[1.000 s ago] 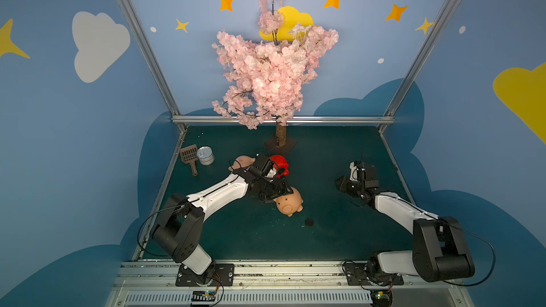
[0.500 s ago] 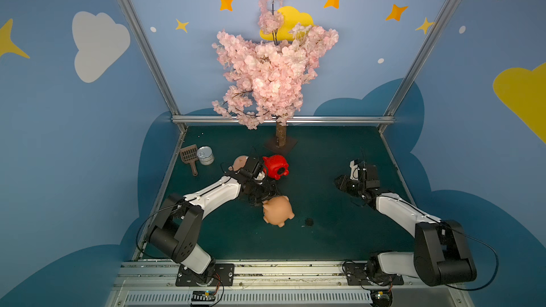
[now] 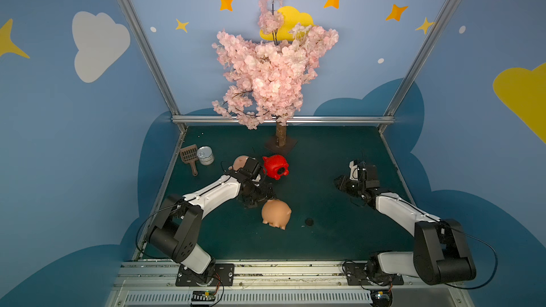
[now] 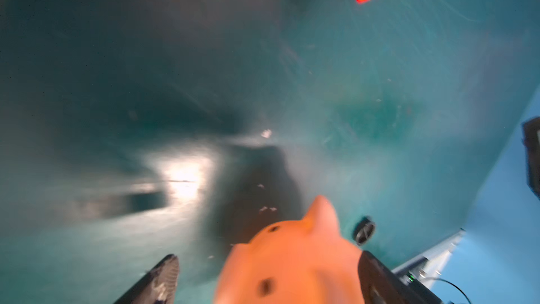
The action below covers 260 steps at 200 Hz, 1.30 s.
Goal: Close piggy banks
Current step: Turn over the piggy bank at the center of the board.
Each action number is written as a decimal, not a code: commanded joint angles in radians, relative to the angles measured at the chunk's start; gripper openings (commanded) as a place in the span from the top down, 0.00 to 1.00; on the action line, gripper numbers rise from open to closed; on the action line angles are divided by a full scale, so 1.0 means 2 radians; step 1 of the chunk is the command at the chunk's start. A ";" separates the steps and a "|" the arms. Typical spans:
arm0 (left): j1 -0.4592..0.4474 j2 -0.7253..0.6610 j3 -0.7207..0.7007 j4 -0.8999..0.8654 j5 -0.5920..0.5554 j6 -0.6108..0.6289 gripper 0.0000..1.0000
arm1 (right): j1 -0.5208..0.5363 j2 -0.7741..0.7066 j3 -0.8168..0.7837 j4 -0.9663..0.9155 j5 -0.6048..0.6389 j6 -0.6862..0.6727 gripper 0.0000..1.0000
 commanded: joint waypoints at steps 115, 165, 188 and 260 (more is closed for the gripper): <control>-0.073 -0.088 0.056 -0.159 -0.102 0.117 0.11 | 0.002 0.009 0.014 -0.007 -0.006 -0.004 0.57; -0.101 -0.094 0.071 -0.167 -0.115 0.164 0.11 | 0.009 -0.001 0.039 -0.050 -0.050 -0.028 0.58; -0.101 -0.086 0.093 -0.172 -0.110 0.199 0.11 | 0.014 -0.008 0.067 -0.109 -0.082 -0.039 0.60; -0.097 -0.044 0.174 -0.202 -0.096 0.300 0.05 | 0.079 -0.032 0.119 -0.263 -0.131 -0.051 0.62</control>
